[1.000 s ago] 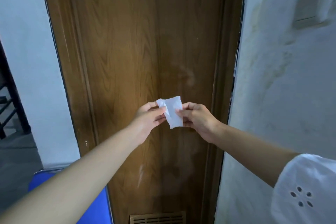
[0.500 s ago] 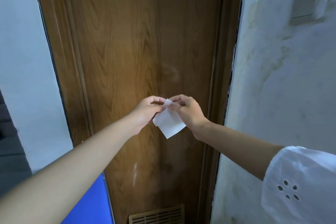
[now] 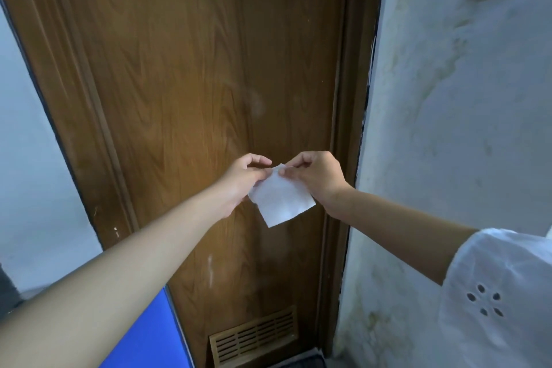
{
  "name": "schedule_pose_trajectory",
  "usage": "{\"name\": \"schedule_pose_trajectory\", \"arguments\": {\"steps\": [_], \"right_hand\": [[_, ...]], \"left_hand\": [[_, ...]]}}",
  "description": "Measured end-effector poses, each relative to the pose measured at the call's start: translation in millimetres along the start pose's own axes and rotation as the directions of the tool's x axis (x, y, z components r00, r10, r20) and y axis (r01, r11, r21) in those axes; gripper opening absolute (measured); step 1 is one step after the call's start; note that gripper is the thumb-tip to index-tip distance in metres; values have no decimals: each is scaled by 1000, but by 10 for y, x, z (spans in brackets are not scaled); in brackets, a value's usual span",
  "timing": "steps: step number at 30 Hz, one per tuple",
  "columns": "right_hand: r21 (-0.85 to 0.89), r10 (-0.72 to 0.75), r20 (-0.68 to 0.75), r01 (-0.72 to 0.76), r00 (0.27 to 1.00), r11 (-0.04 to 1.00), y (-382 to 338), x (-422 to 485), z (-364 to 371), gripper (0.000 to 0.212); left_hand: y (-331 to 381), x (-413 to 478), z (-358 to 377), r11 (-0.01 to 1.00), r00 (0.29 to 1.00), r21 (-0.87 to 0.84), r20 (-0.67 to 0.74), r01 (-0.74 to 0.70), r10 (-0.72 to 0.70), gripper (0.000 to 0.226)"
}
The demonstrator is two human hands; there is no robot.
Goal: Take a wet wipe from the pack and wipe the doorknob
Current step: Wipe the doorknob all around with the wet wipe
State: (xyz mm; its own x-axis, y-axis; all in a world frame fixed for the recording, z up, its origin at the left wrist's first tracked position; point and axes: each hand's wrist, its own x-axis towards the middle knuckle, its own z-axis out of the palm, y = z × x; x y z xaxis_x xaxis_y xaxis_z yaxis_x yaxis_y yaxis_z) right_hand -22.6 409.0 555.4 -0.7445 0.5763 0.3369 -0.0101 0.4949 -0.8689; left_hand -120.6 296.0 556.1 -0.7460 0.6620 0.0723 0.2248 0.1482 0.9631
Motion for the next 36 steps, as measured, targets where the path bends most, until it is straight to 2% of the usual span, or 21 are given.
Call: {"name": "schedule_pose_trajectory", "arguments": {"steps": [2,5,8,11,14,16,18,22,25,27,29,30,32,34,36], "right_hand": [[8,25,3,-25,1000,1000,107,82,-53,17],[35,81,4,-81,997,996,329,290,-130,18],[99,174,89,-183,981,978,573,516,-211,22],[141,267,252,-308,930,941,823,783,-366,27],[210,292,398,-396,870,894,1100,1050,-556,23],[270,331,357,-435,874,859,1307,1132,-603,26],[278,390,237,-447,890,850,1550,1211,-625,32],[215,355,10,-348,935,912,1913,1432,-716,33],[156,265,-68,-252,962,955,2085,1652,-803,32],[66,201,-77,-196,977,978,2159,1734,-814,21],[-42,125,-61,-128,990,991,2246,1799,-791,11],[-103,75,-55,-80,996,991,2273,1815,-772,12],[-231,-20,-34,12,999,973,2325,1860,-720,15],[-394,-95,11,91,995,915,2368,1936,-652,20],[-506,-105,54,118,993,855,2367,2006,-595,27]], "left_hand": [[-33,79,75,999,1000,-53,18,-6,7,4],[-100,282,172,992,991,-124,132,8,9,16],[-199,556,286,1000,974,-16,224,-15,18,34],[-258,899,483,1000,986,1,164,1,-2,30],[-300,1290,742,1000,991,-4,131,27,-26,23],[-374,1494,898,999,993,9,112,32,-33,18],[-469,1684,1097,999,997,51,72,13,-16,15],[-636,1972,1471,993,999,113,-41,16,-12,7],[-764,2164,1653,996,991,83,-134,-17,28,8],[-800,2217,1711,999,982,-29,-186,-27,21,8],[-810,2272,1750,976,978,-215,-197,32,-75,13],[-819,2294,1750,959,976,-278,-189,49,-105,13],[-887,2346,1732,962,980,-271,-177,44,-95,13],[-960,2416,1712,983,984,-183,-175,-5,-27,13],[-1010,2484,1682,995,978,-61,-199,-77,63,17]]}}
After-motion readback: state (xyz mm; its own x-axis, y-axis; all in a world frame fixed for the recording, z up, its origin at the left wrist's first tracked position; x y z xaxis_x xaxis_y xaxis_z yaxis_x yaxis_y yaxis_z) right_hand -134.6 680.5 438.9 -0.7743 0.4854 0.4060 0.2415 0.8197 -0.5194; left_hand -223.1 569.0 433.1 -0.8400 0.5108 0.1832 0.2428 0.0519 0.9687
